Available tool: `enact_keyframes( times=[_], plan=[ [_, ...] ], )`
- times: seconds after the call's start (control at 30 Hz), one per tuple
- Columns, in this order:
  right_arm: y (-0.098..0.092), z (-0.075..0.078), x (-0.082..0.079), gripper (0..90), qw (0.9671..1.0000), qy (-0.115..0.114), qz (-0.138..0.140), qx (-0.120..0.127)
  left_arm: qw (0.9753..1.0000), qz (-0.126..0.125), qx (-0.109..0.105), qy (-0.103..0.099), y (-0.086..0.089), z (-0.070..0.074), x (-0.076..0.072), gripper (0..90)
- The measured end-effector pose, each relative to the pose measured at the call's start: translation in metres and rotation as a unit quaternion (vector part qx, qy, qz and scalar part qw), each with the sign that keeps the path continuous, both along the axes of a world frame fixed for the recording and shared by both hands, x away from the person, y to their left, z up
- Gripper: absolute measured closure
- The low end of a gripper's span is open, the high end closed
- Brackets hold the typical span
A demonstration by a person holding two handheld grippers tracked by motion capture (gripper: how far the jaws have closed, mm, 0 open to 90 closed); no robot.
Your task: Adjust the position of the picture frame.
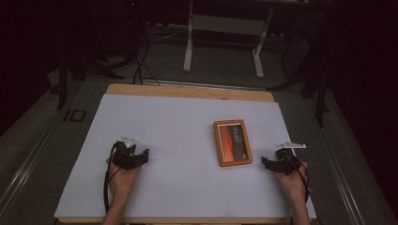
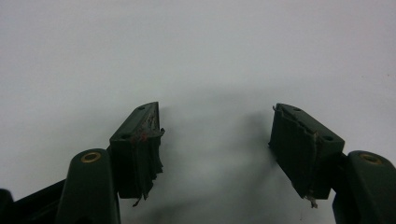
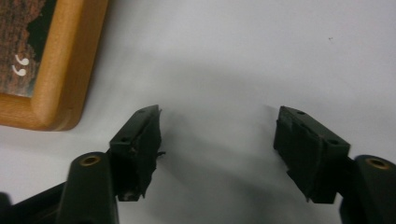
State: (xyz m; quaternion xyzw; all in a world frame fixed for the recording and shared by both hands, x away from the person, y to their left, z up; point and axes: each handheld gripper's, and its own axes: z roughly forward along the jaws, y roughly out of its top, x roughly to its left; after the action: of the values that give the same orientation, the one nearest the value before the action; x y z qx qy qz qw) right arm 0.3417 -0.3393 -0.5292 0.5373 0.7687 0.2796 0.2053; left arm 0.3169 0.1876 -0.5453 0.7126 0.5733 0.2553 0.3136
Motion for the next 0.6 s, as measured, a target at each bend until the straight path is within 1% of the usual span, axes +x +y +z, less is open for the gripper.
enact_keyframes(
  times=[0.07, 0.17, 0.27, 0.33, 0.4, 0.43, 0.5, 0.53, 0.57, 0.6],
  plan=[
    [0.000, 0.000, 0.000, 32.7, 1.0000, -0.001, 0.001, 0.000, 1.0000, 0.002, -0.003, 0.000, 0.000, 0.000, 0.000, 34.5],
    [0.000, 0.000, -0.001, 35.3, 1.0000, -0.004, 0.001, 0.002, 1.0000, 0.007, -0.004, -0.002, 0.000, 0.000, -0.002, 39.8],
    [0.001, 0.001, -0.003, 41.3, 1.0000, -0.003, 0.006, 0.003, 1.0000, 0.006, -0.005, -0.003, 0.001, 0.001, -0.003, 41.9],
    [0.001, 0.001, -0.004, 45.3, 0.9999, -0.005, 0.009, 0.003, 0.9999, 0.005, -0.009, -0.005, 0.002, 0.001, -0.004, 43.9],
    [0.003, 0.002, -0.004, 48.7, 0.9999, -0.008, 0.012, 0.000, 0.9998, -0.001, -0.021, -0.005, 0.002, 0.002, -0.005, 45.9],
    [0.004, 0.002, -0.005, 49.8, 0.9999, -0.009, 0.013, 0.000, 0.9997, -0.003, -0.025, -0.008, 0.001, 0.004, -0.006, 46.0],
    [0.006, 0.002, -0.005, 51.1, 0.9998, -0.011, 0.016, -0.001, 0.9991, -0.016, -0.037, -0.013, -0.001, 0.006, -0.008, 47.3],
    [0.007, 0.003, -0.005, 51.4, 0.9997, -0.012, 0.020, -0.002, 0.9985, -0.021, -0.049, -0.009, -0.002, 0.007, -0.009, 47.6],
    [0.008, 0.003, -0.006, 51.4, 0.9996, -0.012, 0.025, -0.003, 0.9972, -0.026, -0.070, -0.005, -0.002, 0.009, -0.011, 47.7],
    [0.009, 0.004, -0.006, 51.6, 0.9995, -0.012, 0.028, -0.003, 0.9958, -0.034, -0.085, -0.005, -0.002, 0.011, -0.012, 48.3]
  ],
)
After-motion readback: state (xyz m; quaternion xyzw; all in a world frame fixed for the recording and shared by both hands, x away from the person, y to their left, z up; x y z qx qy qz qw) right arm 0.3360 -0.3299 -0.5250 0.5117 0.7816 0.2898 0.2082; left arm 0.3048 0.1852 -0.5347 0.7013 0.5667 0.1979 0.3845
